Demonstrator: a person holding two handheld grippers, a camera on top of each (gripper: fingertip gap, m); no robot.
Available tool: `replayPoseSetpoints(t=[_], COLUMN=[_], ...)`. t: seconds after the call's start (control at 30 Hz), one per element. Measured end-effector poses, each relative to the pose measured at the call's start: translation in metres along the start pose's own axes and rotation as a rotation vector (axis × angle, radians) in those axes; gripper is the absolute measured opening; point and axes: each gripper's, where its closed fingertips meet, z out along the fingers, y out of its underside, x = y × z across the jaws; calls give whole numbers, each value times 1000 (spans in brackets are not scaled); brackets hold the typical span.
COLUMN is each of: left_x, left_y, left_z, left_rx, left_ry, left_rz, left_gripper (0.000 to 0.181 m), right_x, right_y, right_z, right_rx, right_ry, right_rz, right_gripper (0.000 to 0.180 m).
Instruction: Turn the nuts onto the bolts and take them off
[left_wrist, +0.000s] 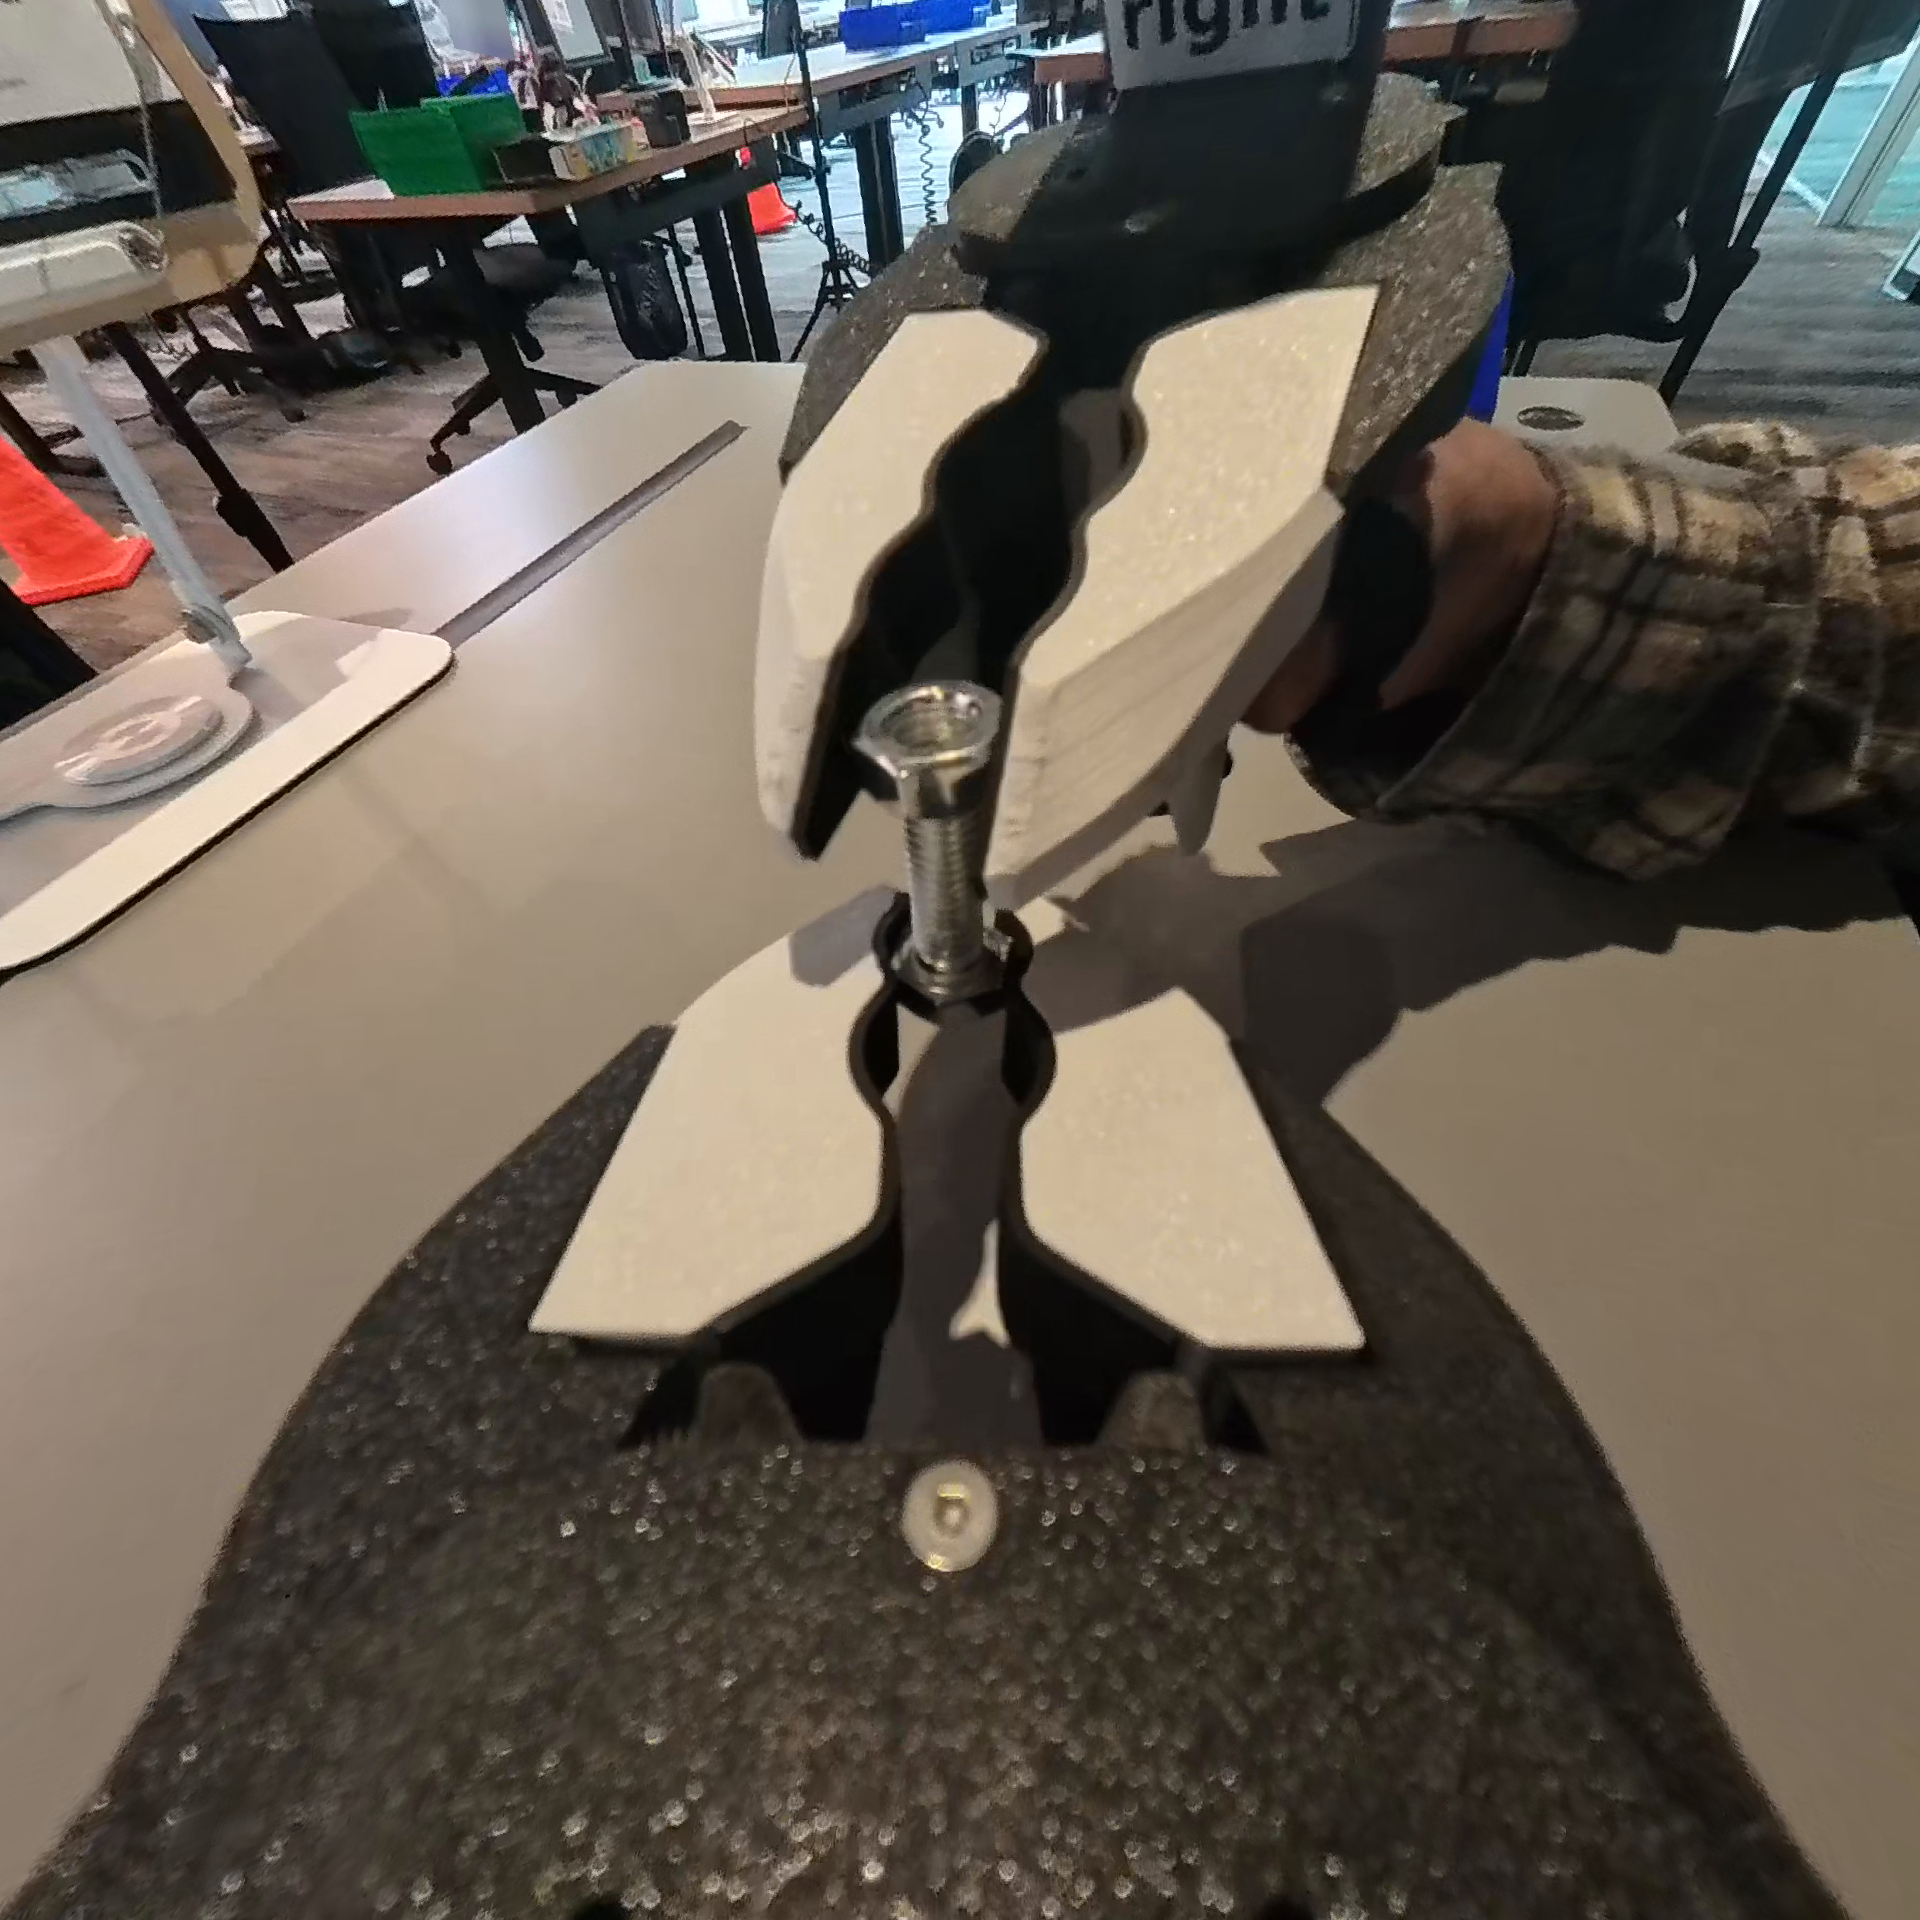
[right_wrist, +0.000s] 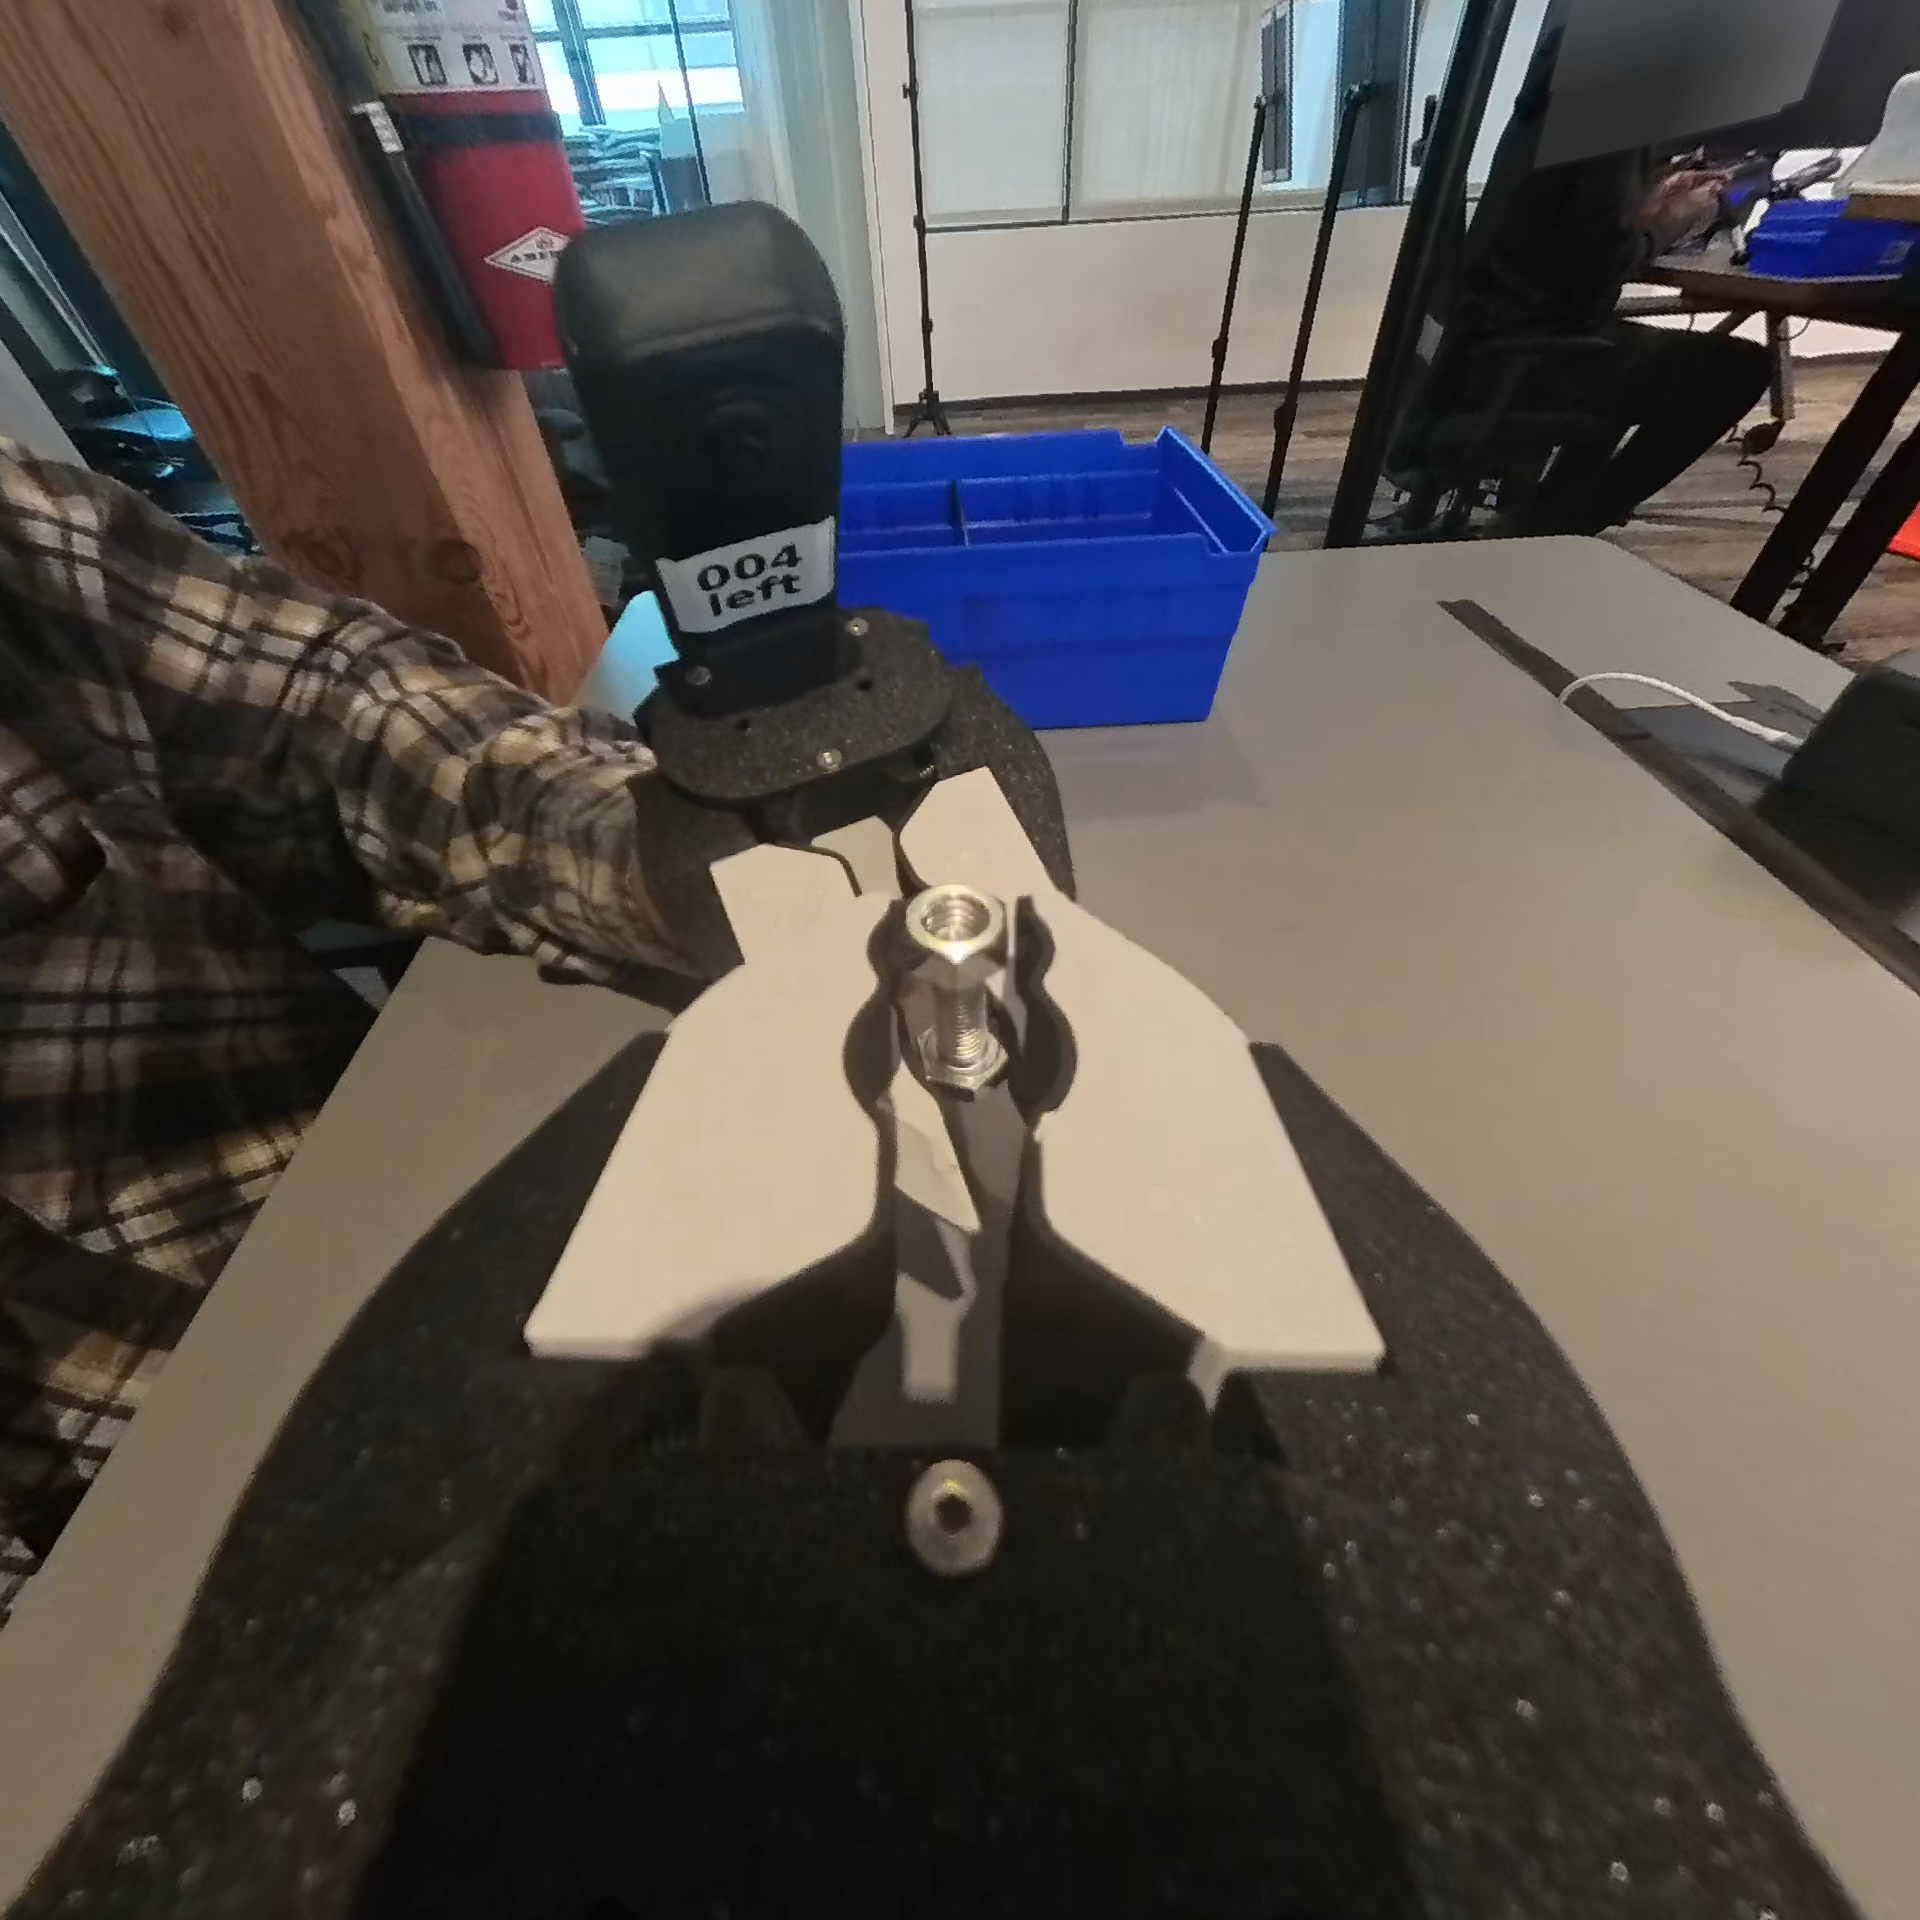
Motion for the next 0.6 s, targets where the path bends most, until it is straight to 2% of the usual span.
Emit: replayPoseSetpoints(t=[0.37,0.6], left_x=[-2,-5], left_y=[-4,-8], left_z=[-2,-6], left_rx=[30,65], left_ry=[-2,-16], left_rz=[-20,-35], left_gripper=[14,14], right_x=[1,15], right_y=[-5,-16], right_z=[0,-13], right_rx=[34,147], right_ry=[1,123], right_rz=[2,8], right_gripper=[30,64])
